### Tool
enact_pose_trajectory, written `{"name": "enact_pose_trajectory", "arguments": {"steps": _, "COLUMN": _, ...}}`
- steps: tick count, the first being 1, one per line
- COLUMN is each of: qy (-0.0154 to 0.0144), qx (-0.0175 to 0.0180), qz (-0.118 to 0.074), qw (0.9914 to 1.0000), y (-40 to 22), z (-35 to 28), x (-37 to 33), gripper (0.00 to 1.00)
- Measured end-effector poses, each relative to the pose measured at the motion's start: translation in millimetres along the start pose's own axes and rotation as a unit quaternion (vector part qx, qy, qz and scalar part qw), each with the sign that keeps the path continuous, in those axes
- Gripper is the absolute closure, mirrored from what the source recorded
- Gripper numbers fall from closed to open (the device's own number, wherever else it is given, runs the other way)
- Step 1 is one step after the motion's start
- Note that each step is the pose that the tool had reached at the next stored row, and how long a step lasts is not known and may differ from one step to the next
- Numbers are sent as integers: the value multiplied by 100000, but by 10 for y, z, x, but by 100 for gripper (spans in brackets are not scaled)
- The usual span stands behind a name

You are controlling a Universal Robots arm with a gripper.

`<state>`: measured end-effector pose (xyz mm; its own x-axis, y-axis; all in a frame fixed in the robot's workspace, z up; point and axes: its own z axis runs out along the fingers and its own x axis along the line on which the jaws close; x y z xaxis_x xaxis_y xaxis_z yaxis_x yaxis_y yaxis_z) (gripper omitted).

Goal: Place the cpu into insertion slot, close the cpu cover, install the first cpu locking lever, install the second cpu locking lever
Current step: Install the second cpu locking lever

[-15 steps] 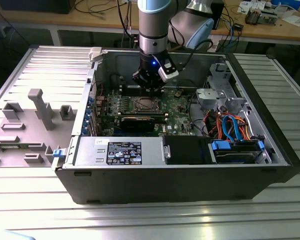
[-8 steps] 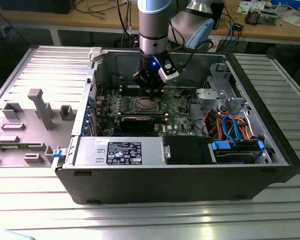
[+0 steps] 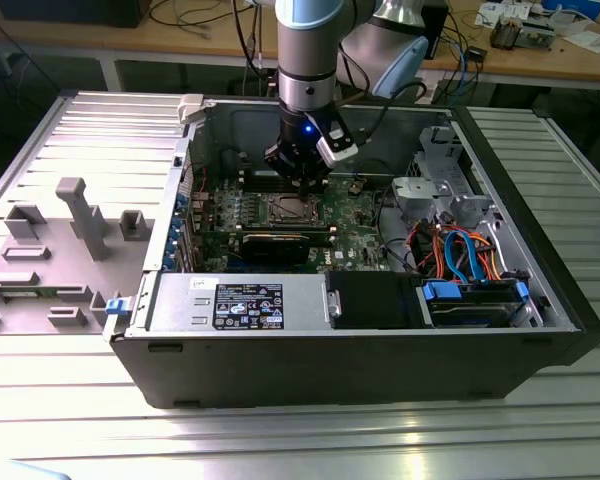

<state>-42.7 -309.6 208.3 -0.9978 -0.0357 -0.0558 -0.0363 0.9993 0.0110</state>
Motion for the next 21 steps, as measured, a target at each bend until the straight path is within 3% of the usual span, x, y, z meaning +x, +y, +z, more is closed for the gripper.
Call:
{"name": "enact_pose_trajectory", "arguments": {"steps": 9, "qy": 6, "qx": 12, "qz": 6, "qw": 100000, "y": -44, "z": -5, "x": 2, "gripper": 89}}
{"name": "enact_pose_trajectory", "arguments": {"steps": 15, "qy": 3, "qx": 22, "qz": -1, "qw": 100000, "y": -43, "z": -114, "x": -5, "gripper": 89}}
{"name": "enact_pose_trajectory", "arguments": {"steps": 21, "qy": -1, "qx": 57, "qz": -6, "qw": 100000, "y": -56, "z": -122, "x": -5, "gripper": 89}}
